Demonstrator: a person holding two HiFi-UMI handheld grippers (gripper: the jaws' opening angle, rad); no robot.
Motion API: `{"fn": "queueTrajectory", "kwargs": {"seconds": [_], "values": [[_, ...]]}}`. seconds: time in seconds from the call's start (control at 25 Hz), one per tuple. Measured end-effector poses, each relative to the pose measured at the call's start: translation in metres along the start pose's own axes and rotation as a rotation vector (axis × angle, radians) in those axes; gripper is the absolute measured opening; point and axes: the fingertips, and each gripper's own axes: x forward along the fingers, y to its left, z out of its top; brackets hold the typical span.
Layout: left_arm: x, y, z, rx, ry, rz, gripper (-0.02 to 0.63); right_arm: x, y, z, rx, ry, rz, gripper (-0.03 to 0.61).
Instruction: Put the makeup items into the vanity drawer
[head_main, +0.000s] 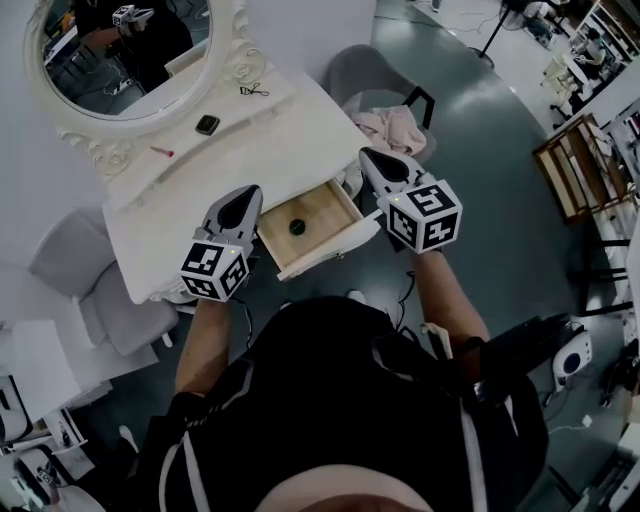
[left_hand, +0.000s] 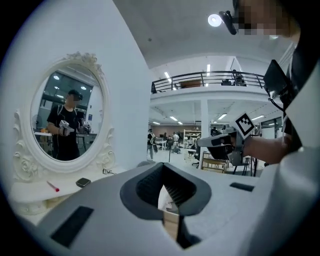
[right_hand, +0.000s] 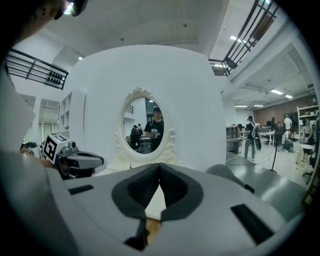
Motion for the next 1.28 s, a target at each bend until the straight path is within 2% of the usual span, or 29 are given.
{"fn": "queueTrajectory", "kwargs": {"seconds": [0.08,0.28,0.64,0.8,1.12,1.28], "values": [[-0.008,0.005,0.009,-0.018,-0.025,0.021,0.005,0.0,0.003,0.004,-0.016,0.0,0.004,0.006],[-0.021,-0.002,0.027,-0.001,-0.053,-0.018,0.005,0.001,0.007,0.004,-0.017,0.023,0.011,0.005],[-0.028,0.002,0.037,0.022,-0.097,0.041,0.003,0.007,0.015,0.011,-0.074,0.038,0.035,0.005],[-0.031,0.002,0.045,0.008,-0.152,0.054,0.005,0.011,0.017,0.013,-0.079,0.042,0.048,0.005],[-0.026,0.002,0.042,-0.022,-0.142,0.03,0.005,0.019,0.015,0.013,-0.069,0.043,0.055,0.006],[-0.022,0.006,0.041,0.016,-0.13,0.039,0.005,0.025,0.013,0.018,-0.084,0.037,0.053,0.005]]}}
